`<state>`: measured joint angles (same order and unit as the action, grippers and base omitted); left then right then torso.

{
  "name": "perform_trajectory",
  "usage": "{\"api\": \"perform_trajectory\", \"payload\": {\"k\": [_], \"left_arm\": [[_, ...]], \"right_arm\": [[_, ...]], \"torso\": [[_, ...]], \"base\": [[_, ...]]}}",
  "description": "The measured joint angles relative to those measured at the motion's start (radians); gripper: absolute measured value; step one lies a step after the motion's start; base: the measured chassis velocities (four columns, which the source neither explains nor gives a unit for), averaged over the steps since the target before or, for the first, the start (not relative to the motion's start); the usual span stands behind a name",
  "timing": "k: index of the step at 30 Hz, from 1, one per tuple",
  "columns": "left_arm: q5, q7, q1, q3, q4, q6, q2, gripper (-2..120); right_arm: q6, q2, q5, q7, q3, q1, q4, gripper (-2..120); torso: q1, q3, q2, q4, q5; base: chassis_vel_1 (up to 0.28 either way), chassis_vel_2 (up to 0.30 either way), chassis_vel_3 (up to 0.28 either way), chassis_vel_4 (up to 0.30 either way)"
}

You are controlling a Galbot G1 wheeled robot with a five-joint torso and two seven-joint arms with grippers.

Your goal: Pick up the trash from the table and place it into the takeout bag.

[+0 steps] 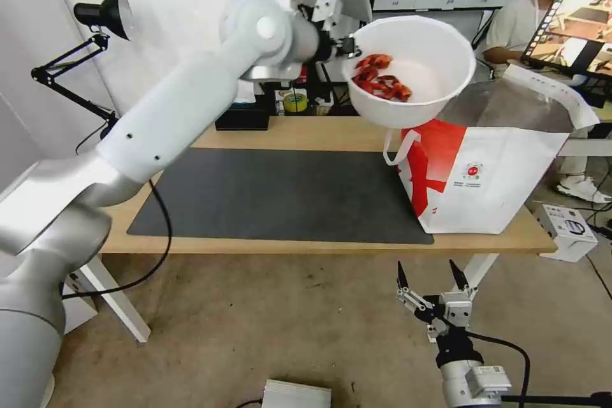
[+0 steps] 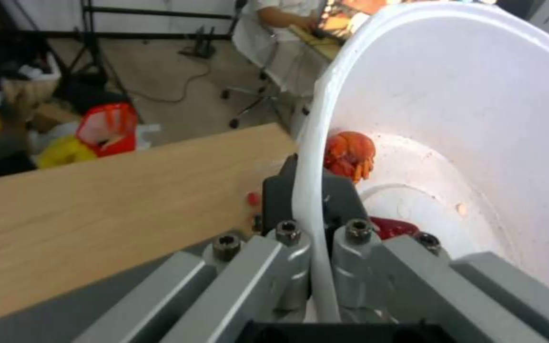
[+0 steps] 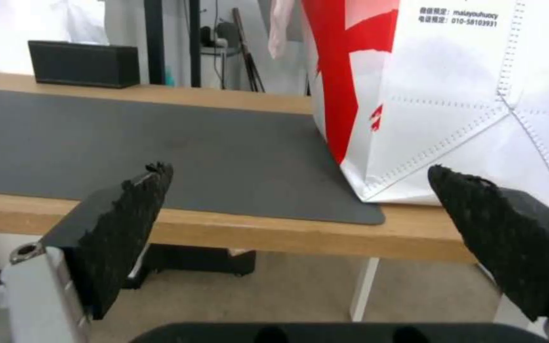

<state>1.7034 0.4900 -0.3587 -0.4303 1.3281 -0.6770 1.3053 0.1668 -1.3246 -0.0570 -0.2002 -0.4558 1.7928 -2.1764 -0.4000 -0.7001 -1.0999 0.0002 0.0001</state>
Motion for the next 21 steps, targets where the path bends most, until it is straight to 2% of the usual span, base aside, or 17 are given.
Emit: {"api": "perform_trajectory", "payload": {"k": [1,2,5,6,9,10,12,21], "left_arm": [[0.000,0.003,-0.013,0.002,-0.021,0.001,0.029,0],[0.000,0.003,-0.013,0.002,-0.021,0.001,0.029,0],[-0.016,0.010,-0.045,0.013,-0.090,0.002,0.130,0],[-0.016,0.010,-0.045,0.013,-0.090,0.002,0.130,0],[-0.039,0.019,-0.058,0.028,-0.153,0.002,0.228,0],[-0.039,0.019,-0.058,0.028,-0.153,0.002,0.228,0],[-0.061,0.025,-0.065,0.036,-0.188,0.006,0.283,0],[-0.067,0.072,-0.066,-0.013,-0.198,0.065,0.299,0]], "right_arm": [[0.000,0.000,0.000,0.000,0.000,0.000,0.000,100],[0.000,0.000,0.000,0.000,0.000,0.000,0.000,100],[0.000,0.000,0.000,0.000,0.000,0.000,0.000,100],[0.000,0.000,0.000,0.000,0.000,0.000,0.000,100],[0.000,0.000,0.000,0.000,0.000,0.000,0.000,100],[0.000,0.000,0.000,0.000,0.000,0.000,0.000,100],[0.000,0.000,0.000,0.000,0.000,0.000,0.000,100],[0.000,0.000,0.000,0.000,0.000,0.000,0.000,100]], "torso": [[0.000,0.000,0.000,-0.0003,0.0002],[0.000,0.000,0.000,-0.0003,0.0002],[0.000,0.000,0.000,-0.0004,0.0004],[0.000,0.000,0.000,-0.0004,0.0004],[0.000,0.000,0.000,-0.0003,0.0003],[0.000,0.000,0.000,-0.0003,0.0003],[0.000,0.000,0.000,-0.0009,0.0005],[0.000,0.000,0.000,0.0001,-0.0001]], "base": [[0.000,0.000,0.000,0.000],[0.000,0.000,0.000,0.000],[0.000,0.000,0.000,0.000],[0.000,0.000,0.000,0.000],[0.000,0.000,0.000,0.000],[0.000,0.000,0.000,0.000],[0.000,0.000,0.000,0.000],[0.000,0.000,0.000,0.000]]}}
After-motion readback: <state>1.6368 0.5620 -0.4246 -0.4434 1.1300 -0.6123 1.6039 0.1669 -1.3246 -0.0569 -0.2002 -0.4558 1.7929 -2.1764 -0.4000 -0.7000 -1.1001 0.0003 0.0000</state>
